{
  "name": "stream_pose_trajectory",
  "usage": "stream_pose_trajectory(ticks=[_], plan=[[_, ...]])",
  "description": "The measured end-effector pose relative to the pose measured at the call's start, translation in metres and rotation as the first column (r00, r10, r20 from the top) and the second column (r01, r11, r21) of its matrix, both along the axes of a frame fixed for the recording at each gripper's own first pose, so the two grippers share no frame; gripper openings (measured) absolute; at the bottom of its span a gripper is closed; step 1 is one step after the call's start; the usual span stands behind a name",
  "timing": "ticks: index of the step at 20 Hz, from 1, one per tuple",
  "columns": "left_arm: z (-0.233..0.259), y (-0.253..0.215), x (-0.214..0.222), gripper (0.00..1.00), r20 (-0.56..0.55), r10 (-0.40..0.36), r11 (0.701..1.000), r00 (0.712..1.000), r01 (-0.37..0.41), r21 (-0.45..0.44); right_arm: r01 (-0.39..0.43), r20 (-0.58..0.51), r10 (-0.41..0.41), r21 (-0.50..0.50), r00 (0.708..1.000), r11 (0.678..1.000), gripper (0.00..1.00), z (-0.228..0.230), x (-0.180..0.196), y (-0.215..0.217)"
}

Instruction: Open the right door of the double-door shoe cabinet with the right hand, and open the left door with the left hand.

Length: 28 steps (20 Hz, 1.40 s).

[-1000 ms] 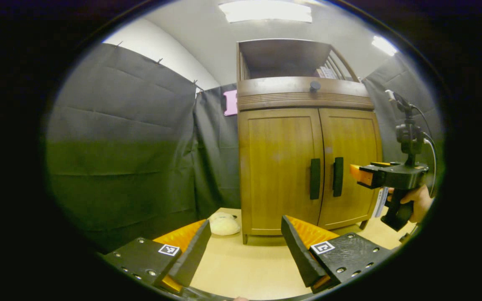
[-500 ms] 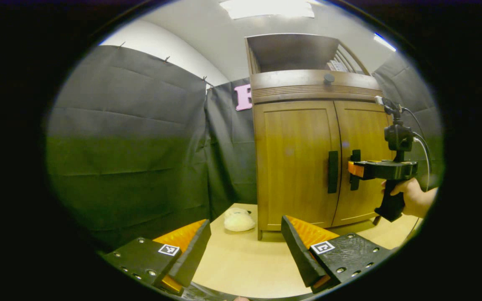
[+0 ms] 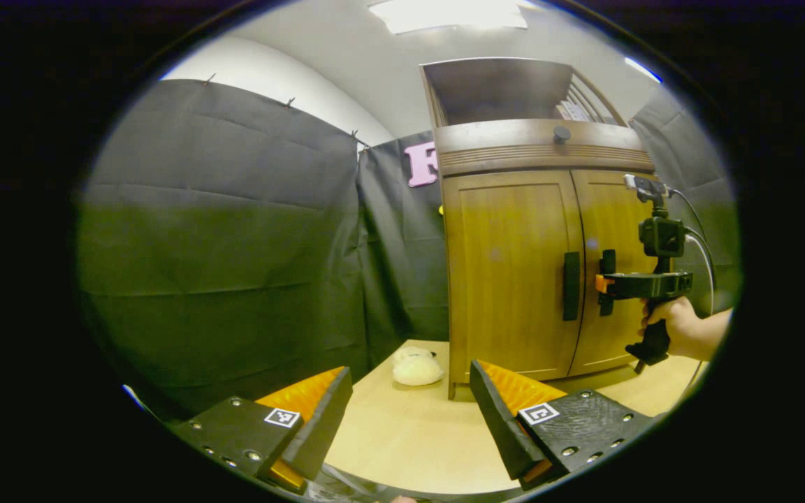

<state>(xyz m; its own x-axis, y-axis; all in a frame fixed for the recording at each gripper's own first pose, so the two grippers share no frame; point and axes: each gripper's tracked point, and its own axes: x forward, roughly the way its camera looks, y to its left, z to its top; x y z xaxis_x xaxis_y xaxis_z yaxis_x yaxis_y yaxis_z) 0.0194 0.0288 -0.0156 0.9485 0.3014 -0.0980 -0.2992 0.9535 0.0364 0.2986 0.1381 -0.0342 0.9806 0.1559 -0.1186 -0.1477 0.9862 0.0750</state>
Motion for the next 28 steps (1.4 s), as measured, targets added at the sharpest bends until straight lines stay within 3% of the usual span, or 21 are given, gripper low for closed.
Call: stream_pose_trajectory(ticks=[11,16,19,20,27,28], plan=[[0.021,-0.013,-0.004,1.00,0.042,-0.059,0.998,0.997,0.059,0.006,-0.039,-0.023,0.039,-0.006,0.999,0.999,0.24,0.005,-0.054,-0.016],[0.026,-0.018,-0.006,0.89,0.057,-0.098,0.995,0.994,0.097,0.013,-0.045,-0.040,0.045,-0.002,0.998,0.999,0.21,0.009,-0.087,-0.029],[0.029,-0.022,-0.006,0.96,0.065,-0.124,0.992,0.990,0.123,0.016,-0.034,-0.036,0.033,-0.013,0.999,0.999,0.19,0.011,-0.106,-0.042],[0.028,-0.023,-0.007,0.93,0.067,-0.134,0.991,0.989,0.133,0.016,-0.029,-0.039,0.029,-0.014,0.999,0.999,0.20,0.014,-0.112,-0.047],[0.040,-0.034,-0.007,1.00,0.089,-0.218,0.976,0.972,0.218,0.014,0.039,-0.044,-0.040,-0.018,0.998,0.999,0.19,0.013,-0.150,-0.093],[0.042,-0.037,-0.010,0.96,0.093,-0.232,0.973,0.968,0.231,0.015,0.054,-0.044,-0.055,-0.020,0.998,0.998,0.19,0.014,-0.155,-0.099]])
